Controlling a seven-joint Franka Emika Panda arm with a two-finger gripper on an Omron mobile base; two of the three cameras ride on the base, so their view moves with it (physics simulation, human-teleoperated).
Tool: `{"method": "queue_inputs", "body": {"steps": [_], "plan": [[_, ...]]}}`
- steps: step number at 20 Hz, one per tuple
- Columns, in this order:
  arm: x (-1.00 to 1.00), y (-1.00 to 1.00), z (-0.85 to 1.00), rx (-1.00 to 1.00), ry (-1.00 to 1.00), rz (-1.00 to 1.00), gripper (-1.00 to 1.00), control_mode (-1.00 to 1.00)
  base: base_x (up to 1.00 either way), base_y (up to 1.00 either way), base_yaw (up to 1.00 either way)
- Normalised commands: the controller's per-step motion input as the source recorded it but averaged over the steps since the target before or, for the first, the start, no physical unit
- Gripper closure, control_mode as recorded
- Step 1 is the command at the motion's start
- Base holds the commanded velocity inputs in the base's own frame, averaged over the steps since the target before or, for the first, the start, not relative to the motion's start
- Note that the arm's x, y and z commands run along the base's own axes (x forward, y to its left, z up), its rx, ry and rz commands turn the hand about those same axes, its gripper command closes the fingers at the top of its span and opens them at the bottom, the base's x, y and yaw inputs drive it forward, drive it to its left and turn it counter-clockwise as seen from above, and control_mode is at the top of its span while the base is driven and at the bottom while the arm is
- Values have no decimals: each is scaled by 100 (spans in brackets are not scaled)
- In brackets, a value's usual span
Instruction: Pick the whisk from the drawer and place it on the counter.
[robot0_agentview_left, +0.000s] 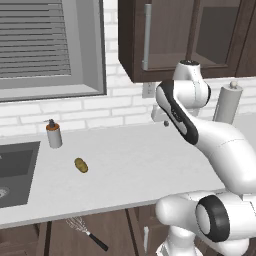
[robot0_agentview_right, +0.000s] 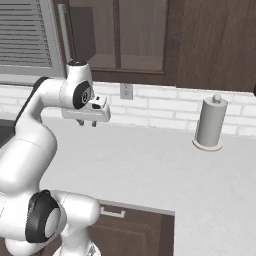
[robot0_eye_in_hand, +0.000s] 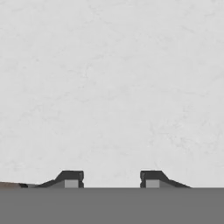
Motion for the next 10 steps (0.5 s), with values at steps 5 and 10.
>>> {"method": "queue_inputs", "body": {"steps": [5, 10], "plan": [[-27, 3, -13, 0, -4, 0, -100, -100, 0, 0, 0], [-48, 29, -35, 0, -4, 0, -100, -100, 0, 0, 0]]}}
